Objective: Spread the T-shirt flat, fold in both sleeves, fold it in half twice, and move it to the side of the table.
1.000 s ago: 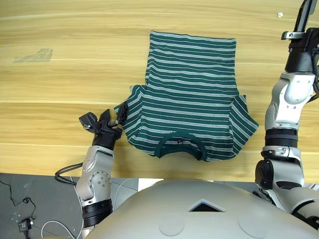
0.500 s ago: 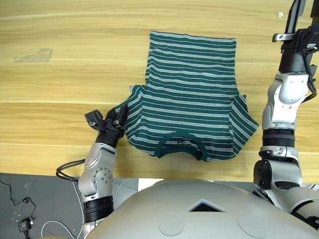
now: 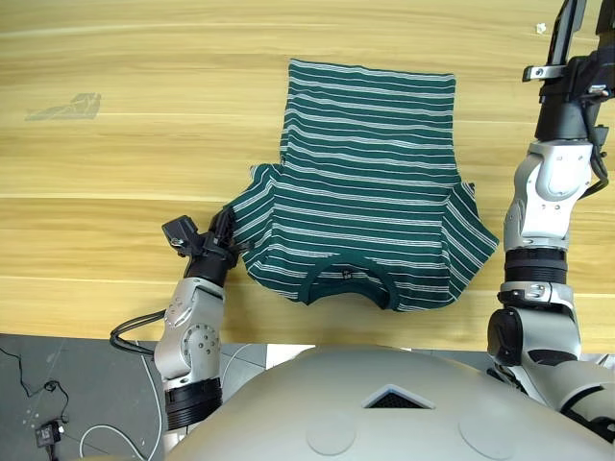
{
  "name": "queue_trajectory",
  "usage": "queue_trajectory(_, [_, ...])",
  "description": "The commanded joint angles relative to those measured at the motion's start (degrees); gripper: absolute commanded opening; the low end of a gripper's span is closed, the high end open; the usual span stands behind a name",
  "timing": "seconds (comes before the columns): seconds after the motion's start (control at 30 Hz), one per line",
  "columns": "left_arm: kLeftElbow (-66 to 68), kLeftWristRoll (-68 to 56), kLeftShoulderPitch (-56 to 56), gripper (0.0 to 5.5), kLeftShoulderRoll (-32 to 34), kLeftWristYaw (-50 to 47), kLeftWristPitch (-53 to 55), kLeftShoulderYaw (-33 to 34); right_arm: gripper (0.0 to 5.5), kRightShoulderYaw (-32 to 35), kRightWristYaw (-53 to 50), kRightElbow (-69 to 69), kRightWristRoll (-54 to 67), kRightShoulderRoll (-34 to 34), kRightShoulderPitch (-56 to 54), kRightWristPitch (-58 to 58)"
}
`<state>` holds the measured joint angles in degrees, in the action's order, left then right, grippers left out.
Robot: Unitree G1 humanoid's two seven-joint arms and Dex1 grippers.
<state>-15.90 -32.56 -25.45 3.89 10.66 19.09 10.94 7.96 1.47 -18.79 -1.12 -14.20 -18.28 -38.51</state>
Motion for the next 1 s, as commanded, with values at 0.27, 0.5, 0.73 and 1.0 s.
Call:
queue_trajectory(0.27, [1.36,3.57,0.23,0.03,-0.44,1.21,-3.83,-0.66,1.43,-0.55,0.48,-1.15,-0.07,0.31,-1.42,0.57])
queue_trajectory(0.5, [-4.17,14.7,-2.38,0.03,1.56,4.52,-13.8,-8.65,1.43,-0.84,0.54,-1.9,-0.06,0.13,-1.85,0.26])
queue_trajectory(0.73, [-4.5,24.78,-4.45,0.03,5.18,8.28,-22.66,-16.61,1.43,-0.85,0.47,-2.93,-0.21,0.02,-2.37,-0.06])
queue_trajectory(1.0, [-2.08,33.14,-5.72,0.03,9.12,10.61,-28.82,-24.41,1.43,-1.32,0.45,-3.52,-0.46,0.29,-2.61,-0.19])
